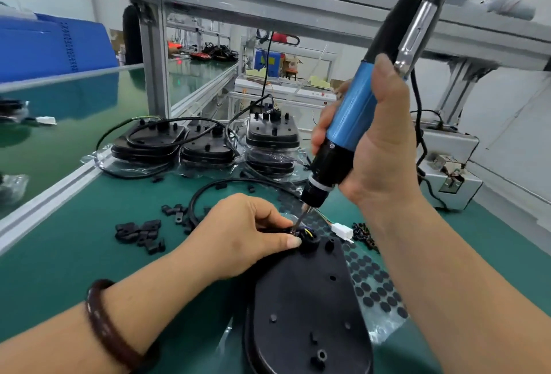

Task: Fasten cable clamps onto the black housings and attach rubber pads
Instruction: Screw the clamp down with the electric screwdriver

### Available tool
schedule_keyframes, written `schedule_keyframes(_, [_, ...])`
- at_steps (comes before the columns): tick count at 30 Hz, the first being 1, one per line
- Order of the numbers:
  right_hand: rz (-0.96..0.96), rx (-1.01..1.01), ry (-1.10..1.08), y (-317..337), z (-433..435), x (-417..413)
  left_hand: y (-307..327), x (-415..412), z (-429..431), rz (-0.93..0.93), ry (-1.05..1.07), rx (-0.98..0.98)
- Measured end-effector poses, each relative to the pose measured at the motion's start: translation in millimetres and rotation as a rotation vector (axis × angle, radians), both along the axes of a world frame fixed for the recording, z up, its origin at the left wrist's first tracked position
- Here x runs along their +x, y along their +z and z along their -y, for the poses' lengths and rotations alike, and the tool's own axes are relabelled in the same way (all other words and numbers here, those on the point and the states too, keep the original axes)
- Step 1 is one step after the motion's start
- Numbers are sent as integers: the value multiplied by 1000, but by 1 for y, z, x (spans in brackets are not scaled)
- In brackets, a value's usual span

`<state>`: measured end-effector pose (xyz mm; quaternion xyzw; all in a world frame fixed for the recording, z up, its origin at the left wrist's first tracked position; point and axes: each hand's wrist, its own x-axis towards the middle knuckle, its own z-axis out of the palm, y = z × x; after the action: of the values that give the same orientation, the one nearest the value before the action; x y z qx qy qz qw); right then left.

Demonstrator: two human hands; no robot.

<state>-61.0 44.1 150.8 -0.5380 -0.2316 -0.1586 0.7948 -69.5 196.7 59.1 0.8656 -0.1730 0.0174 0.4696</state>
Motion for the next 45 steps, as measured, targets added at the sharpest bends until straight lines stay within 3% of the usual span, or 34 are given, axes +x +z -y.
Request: schedule_keyframes(45, [18, -7, 46, -2, -4, -2, -2, -3, 0, 13, 12, -6])
